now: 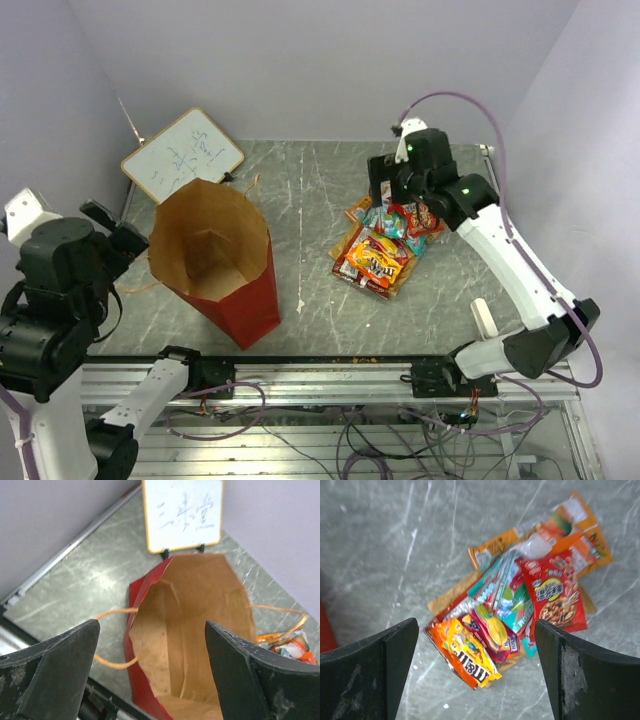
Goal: Take the snacks out of the paper bag
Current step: Reset both arms
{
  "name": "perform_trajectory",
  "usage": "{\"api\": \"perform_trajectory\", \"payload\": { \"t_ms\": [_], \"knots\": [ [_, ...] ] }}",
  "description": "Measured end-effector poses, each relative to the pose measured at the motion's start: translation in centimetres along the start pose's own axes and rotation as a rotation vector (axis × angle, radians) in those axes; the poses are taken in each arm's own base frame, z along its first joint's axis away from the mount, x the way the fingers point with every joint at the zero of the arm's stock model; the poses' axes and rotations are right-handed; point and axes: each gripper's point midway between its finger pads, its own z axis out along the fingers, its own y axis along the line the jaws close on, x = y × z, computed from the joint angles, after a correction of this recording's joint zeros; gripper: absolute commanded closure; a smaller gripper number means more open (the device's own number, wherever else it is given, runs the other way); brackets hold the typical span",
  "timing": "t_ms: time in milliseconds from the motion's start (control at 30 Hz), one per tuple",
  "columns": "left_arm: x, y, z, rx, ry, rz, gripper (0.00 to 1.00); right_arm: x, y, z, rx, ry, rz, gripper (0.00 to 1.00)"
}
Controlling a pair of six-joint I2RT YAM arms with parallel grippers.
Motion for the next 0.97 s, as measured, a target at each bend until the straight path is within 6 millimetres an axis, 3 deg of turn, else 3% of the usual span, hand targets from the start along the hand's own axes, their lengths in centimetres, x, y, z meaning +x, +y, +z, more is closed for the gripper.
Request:
{"api": "perform_trajectory", "payload": {
  "t_ms": [100,200,367,467,600,733,967],
  "knots": [
    [-2.6,-1.8,-0.4,0.052,-0.054,0.027,0.04,-3.1,-0.5,-2.6,0.016,-0.093,0.033,0.00],
    [-5.6,-4.7,-1.1,0.156,-0.124,0.048,0.02,-4.6,-1.2,-5.8,0.025,-0.166,0.051,0.00],
    [-10.0,-9.6,-2.3,0.329,-0.236,0.079,0.03,-8.3,-2.6,-12.9,0.030,-0.356,0.096,0.00],
    [-11.5,-11.4,-2.7,0.396,-0.284,0.103,0.04,-10.6,-3.4,-17.4,0.022,-0.483,0.128,0.00],
    [-12.7,-12.7,-3.1,0.449,-0.336,0.123,0.04,-12.8,-3.8,-21.6,0.004,-0.600,0.160,0.00],
    [-13.3,-13.2,-3.4,0.475,-0.370,0.126,0.04,-13.4,-4.0,-22.7,0.003,-0.632,0.174,0.00],
    [-12.8,-13.5,-2.8,0.475,-0.362,0.146,0.04,-12.8,-4.6,-20.8,0.054,-0.587,0.196,0.00]
  ]
}}
